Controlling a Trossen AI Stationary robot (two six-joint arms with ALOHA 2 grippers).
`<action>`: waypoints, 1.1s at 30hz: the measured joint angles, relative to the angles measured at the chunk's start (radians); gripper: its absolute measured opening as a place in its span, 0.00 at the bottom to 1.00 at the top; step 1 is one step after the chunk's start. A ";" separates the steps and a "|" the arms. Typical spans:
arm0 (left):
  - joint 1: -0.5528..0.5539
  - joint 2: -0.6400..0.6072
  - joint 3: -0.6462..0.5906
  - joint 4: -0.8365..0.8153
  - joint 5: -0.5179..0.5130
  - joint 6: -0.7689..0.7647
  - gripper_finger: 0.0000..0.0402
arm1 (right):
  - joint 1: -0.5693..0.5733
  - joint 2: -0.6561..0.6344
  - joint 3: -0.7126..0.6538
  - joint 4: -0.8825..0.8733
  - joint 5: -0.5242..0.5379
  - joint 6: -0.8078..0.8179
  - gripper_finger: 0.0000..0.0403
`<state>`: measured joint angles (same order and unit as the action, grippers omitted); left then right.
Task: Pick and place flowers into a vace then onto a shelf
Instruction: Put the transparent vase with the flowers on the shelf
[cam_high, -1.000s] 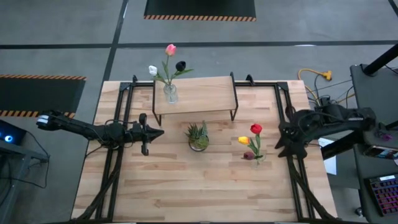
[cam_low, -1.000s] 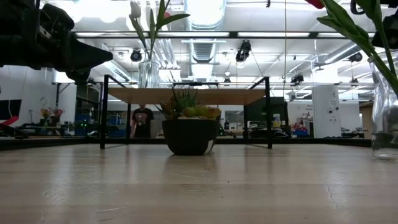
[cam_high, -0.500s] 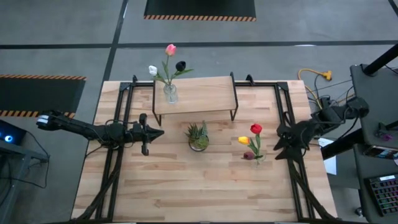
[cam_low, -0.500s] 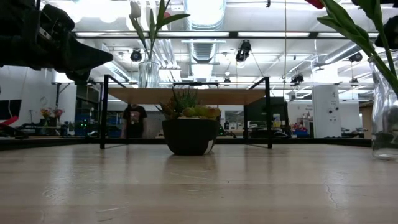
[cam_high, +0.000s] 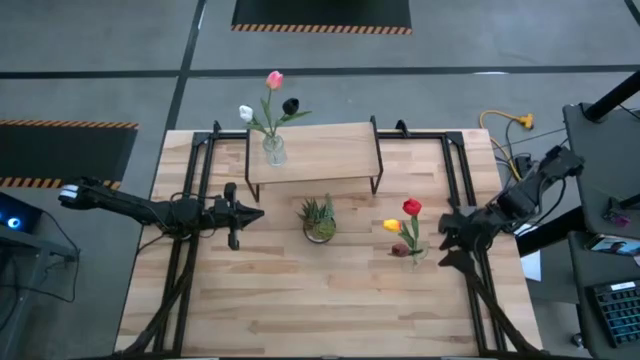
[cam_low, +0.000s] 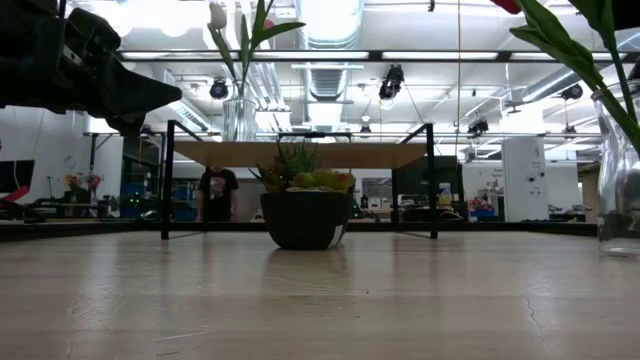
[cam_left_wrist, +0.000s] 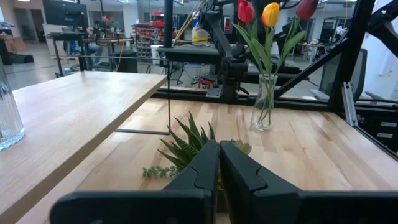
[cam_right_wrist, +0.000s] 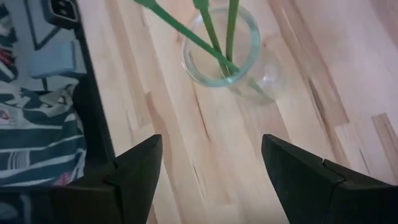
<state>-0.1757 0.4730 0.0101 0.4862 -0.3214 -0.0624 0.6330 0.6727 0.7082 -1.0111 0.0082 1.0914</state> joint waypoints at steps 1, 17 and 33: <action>0.000 0.000 0.000 0.000 0.000 0.000 0.00 | 0.005 0.006 -0.003 0.001 0.002 0.009 0.66; 0.000 0.000 0.000 -0.001 0.000 0.000 0.00 | 0.149 0.170 -0.101 0.206 0.014 0.094 0.66; 0.000 0.000 0.000 -0.001 0.000 -0.003 0.00 | 0.224 0.318 -0.105 0.203 0.292 0.136 0.66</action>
<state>-0.1757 0.4732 0.0105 0.4850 -0.3214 -0.0658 0.8565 0.9911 0.6037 -0.8081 0.3000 1.2278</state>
